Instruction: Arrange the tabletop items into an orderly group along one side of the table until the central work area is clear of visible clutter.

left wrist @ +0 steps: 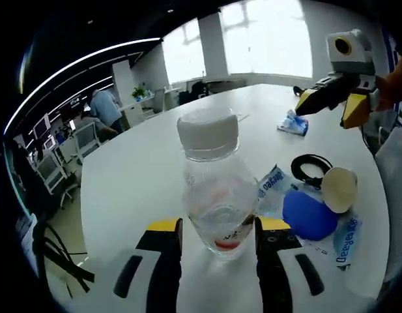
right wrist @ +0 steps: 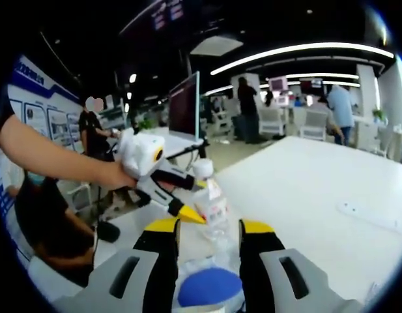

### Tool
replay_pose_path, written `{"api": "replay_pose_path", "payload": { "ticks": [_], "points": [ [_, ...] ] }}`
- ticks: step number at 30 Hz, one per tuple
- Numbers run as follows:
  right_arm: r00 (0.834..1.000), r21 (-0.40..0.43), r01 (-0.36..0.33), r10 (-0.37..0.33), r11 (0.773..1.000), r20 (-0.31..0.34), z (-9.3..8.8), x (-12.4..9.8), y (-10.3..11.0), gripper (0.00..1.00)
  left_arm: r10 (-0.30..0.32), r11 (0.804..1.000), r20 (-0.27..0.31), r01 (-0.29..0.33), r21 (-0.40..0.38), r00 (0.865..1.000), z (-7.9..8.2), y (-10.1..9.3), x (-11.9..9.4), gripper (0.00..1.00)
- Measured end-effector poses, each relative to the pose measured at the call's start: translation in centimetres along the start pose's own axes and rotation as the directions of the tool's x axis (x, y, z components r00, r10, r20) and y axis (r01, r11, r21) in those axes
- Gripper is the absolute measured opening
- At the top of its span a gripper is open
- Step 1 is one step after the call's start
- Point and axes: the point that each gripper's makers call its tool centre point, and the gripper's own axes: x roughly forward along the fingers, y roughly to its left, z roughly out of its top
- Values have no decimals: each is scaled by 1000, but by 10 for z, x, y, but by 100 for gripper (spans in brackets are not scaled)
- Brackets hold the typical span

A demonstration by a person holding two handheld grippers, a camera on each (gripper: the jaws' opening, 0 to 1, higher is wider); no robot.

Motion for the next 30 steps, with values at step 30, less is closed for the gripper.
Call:
{"api": "replay_pose_path", "payload": {
  "ticks": [30],
  "points": [
    [998,24,55,-55,998,-2,-7,-17,-22,32,70,994,5,-70,-88,998,15,9,26,41]
  ]
}}
